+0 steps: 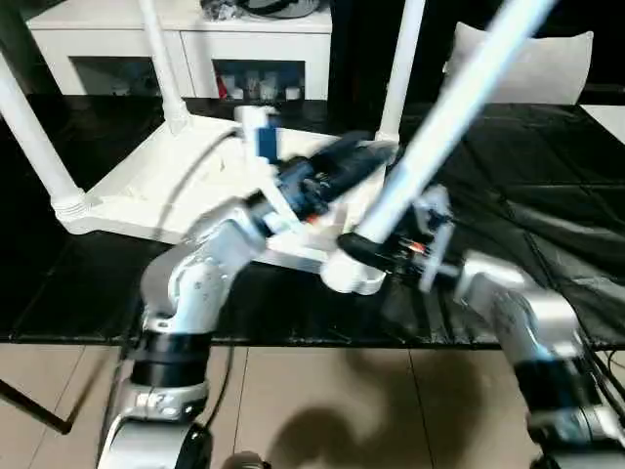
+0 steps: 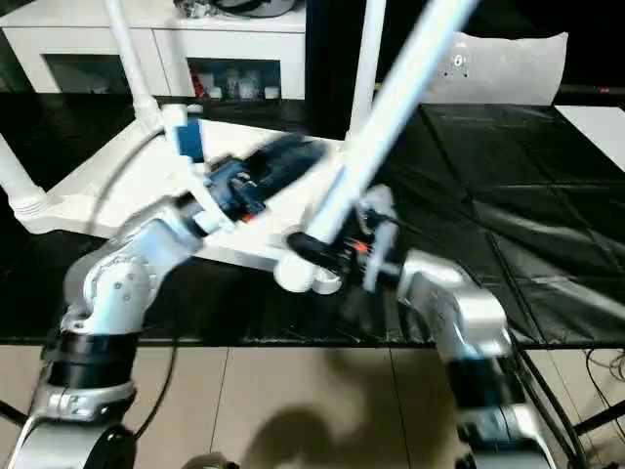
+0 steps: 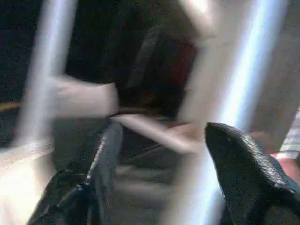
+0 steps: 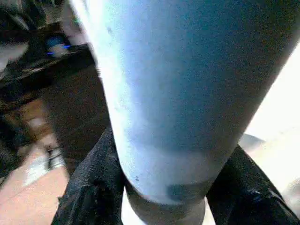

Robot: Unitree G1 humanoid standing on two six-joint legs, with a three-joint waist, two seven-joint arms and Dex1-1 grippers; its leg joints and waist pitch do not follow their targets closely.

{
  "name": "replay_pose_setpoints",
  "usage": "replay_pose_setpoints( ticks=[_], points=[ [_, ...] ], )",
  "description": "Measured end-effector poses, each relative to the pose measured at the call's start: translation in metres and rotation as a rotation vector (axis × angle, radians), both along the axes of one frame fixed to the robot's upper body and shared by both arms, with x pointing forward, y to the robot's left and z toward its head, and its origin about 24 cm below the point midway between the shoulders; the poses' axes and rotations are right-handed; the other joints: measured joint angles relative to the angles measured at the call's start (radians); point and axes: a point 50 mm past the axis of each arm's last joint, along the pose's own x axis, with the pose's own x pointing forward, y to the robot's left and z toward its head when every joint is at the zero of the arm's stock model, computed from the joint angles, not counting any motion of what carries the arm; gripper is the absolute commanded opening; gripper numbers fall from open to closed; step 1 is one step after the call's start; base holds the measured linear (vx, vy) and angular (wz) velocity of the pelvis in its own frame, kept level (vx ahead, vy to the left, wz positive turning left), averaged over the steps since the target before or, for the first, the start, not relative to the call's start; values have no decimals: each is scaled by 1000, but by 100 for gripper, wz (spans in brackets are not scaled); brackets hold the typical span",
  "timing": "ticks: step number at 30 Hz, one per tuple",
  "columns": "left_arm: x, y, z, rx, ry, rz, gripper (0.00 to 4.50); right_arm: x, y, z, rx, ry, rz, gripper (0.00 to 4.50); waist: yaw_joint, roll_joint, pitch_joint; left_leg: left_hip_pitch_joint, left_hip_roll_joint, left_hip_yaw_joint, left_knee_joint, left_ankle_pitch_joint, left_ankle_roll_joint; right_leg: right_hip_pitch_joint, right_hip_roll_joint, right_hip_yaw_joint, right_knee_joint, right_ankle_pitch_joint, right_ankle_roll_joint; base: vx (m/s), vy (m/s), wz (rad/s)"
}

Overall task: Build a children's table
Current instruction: Pick table leg, then move to table

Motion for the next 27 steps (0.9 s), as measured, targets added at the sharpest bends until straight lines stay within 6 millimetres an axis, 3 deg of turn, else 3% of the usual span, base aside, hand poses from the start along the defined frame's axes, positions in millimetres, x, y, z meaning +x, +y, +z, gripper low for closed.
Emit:
replay_pose_setpoints(
  ticks=[5, 9, 13, 19, 27],
  points=[
    [9, 37, -29, 169, 103, 324, 319, -4, -5, 0, -64, -34, -184, 188, -4, 1, 0, 0, 0, -2, 0, 0, -1, 0, 0, 0, -1, 1, 1, 0, 0, 0],
    [1, 56, -47, 311, 185, 446, 319, -3, -10, 3, -89, -71, -404, 188, -9, 3, -1, 0, -1, -2, -1, 0, -1, 0, 0, 0, -2, 0, 2, 0, 0, 0],
    [-10, 61, -54, 325, 170, 485, 319, -8, -12, 2, -132, -82, -456, 188, -8, 3, -1, 0, -1, -3, -1, 0, -1, 1, 0, 0, -3, 0, 2, 0, 0, 0],
    [-35, 72, -69, 334, 143, 585, 319, -15, -12, 6, -105, -148, -603, 188, -21, 1, -1, 0, -1, -2, -4, 0, -1, 1, 0, 0, -4, -3, 9, 0, 0, 0],
    [-48, 78, -84, 374, 150, 687, 319, -33, -18, -14, -101, -73, -585, 188, -21, -20, 0, 1, -1, -2, -5, 0, -1, 3, 0, 2, -8, -2, 12, 0, 0, 0]
  ],
)
